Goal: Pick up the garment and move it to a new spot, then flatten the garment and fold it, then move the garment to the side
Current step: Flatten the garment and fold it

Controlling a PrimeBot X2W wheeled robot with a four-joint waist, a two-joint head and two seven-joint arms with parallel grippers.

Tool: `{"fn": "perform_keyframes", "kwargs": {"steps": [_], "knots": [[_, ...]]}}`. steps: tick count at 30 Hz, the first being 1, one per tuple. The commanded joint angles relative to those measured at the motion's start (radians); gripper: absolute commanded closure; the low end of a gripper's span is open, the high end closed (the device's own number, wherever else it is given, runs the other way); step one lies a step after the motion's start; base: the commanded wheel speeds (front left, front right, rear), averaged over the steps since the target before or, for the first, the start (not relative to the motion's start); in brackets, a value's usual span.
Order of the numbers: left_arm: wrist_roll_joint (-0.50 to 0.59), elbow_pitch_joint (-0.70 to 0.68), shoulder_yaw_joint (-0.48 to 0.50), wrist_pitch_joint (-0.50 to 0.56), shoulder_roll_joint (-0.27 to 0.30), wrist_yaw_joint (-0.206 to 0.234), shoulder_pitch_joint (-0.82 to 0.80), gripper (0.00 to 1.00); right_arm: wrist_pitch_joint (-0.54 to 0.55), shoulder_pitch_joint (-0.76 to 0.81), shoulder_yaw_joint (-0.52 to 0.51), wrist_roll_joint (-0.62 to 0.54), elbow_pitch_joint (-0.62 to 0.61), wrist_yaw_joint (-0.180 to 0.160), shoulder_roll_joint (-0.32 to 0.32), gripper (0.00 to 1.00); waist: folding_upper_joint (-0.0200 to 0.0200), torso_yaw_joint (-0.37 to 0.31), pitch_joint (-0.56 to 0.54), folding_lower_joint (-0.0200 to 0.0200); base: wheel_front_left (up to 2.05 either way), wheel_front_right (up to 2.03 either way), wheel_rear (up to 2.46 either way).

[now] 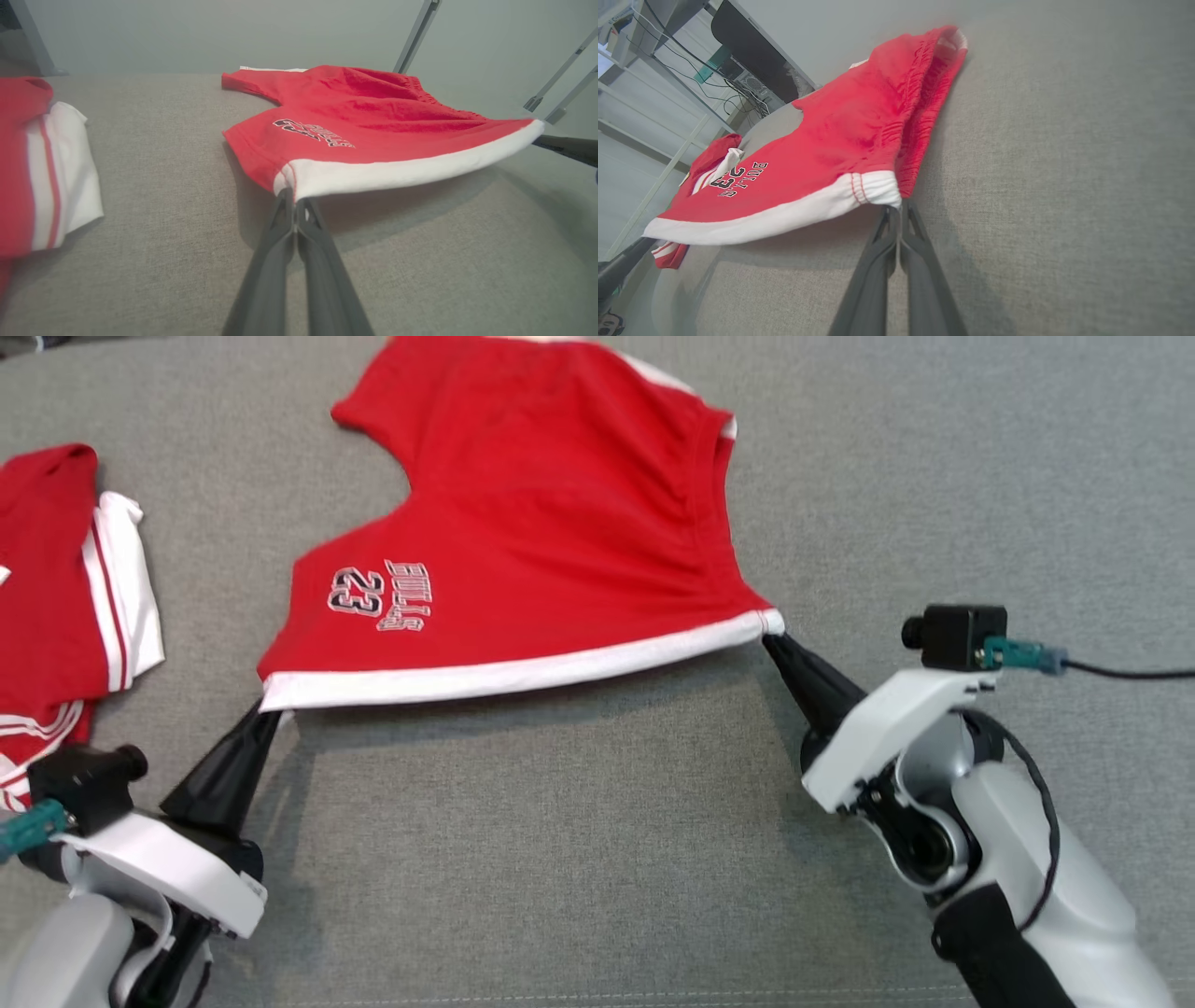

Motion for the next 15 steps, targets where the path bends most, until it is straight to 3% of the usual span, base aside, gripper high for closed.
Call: {"fn": "perform_keyframes", "kwargs": {"steps": [1, 15], "knots": [[0.013, -0.01, 0.051, -0.005, 0.032, 0.005, 0.003, 1.0, 0.012, 0.043, 0.001, 0.0, -0.05, 0.0, 0.006, 1.0, 0.0, -0.002, -0.032, -0.0001, 0.0, 0.0, 0.0], [0.059, 0.04, 0.08, -0.005, -0.052, 0.005, 0.137, 1.0, 0.082, 0.232, -0.051, 0.038, -0.159, 0.0, -0.026, 1.0, 0.0, -0.008, -0.142, -0.0001, 0.0, 0.0, 0.0]]}}
